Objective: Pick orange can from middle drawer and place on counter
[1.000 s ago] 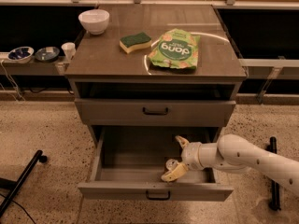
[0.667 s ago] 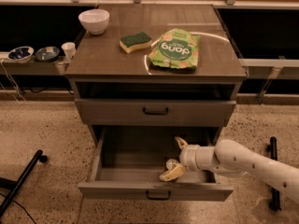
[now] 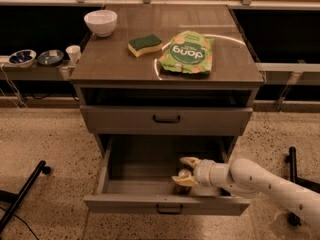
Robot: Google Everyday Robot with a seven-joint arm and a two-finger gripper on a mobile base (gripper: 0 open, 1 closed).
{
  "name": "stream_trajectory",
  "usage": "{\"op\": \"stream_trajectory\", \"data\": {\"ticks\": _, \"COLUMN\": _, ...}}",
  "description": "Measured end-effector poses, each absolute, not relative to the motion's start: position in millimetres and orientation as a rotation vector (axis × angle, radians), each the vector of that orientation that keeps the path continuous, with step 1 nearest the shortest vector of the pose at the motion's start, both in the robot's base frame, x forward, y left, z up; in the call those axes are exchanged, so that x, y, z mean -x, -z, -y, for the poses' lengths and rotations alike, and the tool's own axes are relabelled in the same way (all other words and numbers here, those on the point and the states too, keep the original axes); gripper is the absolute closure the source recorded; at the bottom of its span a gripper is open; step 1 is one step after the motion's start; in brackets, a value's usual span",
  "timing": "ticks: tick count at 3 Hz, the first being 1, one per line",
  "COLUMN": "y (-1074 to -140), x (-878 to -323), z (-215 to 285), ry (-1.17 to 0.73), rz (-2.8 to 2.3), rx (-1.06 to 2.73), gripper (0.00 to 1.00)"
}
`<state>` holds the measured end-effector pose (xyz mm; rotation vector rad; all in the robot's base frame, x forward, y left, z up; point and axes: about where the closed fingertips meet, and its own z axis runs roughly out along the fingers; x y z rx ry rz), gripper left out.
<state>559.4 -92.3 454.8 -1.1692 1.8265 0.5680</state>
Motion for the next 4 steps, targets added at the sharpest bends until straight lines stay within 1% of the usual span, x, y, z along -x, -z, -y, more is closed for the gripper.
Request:
{"op": "stream_trajectory", "data": {"ticks": 2, "y": -423, "x": -555, "z": 94, "ry": -0.609, "rz": -1.843, "rx": 1.143, "gripper": 0.38}}
{"op": "stream_trajectory", "data": {"ticks": 3, "y": -416, "x": -551, "z": 97, "ry": -0.633, "rz": -1.833, "rx": 1.121, "gripper": 0.54}}
{"op": "stream_trajectory", "data": {"ticks": 4, "y": -452, "x": -555, "z": 103, "ry": -0.650, "rz": -1.758, "rx": 1.096, "gripper": 0.77}}
